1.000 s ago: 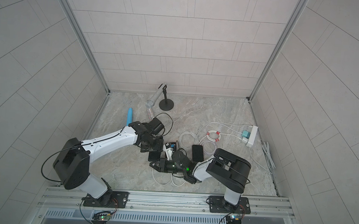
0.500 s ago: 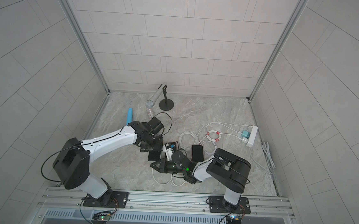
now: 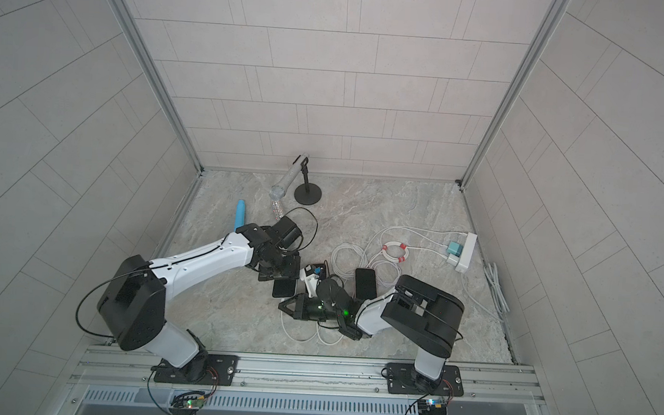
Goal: Unplug the charging cable from the phone
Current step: Remove the charging cable from the phone.
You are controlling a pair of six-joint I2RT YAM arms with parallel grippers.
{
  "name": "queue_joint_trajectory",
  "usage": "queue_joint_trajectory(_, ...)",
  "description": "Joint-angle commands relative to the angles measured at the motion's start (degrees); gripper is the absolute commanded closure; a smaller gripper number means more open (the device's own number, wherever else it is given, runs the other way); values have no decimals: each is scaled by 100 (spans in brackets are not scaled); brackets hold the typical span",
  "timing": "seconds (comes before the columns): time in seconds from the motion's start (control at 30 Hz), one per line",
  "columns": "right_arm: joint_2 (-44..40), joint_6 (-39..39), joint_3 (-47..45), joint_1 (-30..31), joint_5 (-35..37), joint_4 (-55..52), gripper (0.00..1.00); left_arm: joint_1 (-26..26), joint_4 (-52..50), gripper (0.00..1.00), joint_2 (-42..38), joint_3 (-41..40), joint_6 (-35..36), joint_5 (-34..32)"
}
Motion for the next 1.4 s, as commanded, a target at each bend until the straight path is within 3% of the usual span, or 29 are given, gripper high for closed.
queue_joint_trajectory(0.0,17,-72,125,43,-118,39,92,20,74,100,-129,-43,34,-28)
queue_joint_trajectory(0.67,-3,-80,192,95,-123,-112,100,16,0,100,-158,53,-14,-581)
queue_joint_trajectory(1.37,32,-58,258,147,-99,-206,100,17,29,100,-219,107,-158,-1193)
